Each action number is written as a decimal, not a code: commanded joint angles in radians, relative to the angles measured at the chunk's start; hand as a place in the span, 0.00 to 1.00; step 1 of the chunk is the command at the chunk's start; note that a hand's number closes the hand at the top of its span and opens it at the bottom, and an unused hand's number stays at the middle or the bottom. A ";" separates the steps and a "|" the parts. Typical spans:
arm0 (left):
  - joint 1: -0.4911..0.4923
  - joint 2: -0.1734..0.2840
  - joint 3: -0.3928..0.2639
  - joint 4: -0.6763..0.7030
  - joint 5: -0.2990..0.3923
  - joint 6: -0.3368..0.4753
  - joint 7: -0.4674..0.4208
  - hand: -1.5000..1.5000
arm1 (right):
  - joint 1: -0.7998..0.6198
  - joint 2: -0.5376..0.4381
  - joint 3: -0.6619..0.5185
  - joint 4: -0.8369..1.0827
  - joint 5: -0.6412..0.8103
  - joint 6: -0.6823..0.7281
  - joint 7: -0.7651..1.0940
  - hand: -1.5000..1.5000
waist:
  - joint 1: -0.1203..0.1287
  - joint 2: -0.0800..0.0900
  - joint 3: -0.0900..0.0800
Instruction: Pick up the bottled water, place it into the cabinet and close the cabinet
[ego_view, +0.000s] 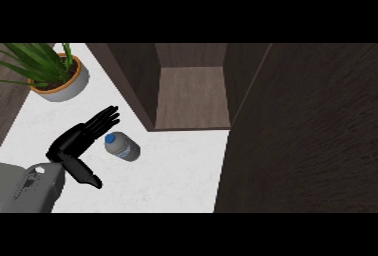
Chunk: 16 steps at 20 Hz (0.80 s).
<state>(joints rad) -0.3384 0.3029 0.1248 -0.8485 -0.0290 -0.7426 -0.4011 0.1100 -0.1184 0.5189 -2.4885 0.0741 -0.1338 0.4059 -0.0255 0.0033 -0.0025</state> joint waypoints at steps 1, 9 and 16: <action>-0.073 0.008 -0.022 0.187 -0.087 -0.004 -0.188 0.00 | 0.013 -0.006 0.056 -0.040 0.115 -0.010 -0.014 0.00 | -0.007 0.002 -0.001; -0.142 -0.028 -0.041 0.362 -0.114 0.060 -0.318 0.00 | -0.020 -0.049 -0.024 -0.096 0.031 -0.018 0.034 0.00 | -0.008 0.004 -0.001; -0.196 -0.054 -0.050 0.486 -0.133 0.119 -0.404 0.00 | -0.006 -0.065 -0.013 -0.099 0.042 -0.045 0.026 0.00 | -0.015 0.006 -0.002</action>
<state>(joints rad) -0.4933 0.2657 0.0764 -0.4353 -0.1519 -0.5594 -0.6961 0.1010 -0.1623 0.5294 -2.4809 0.0750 -0.1752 0.3723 -0.0402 0.0082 -0.0039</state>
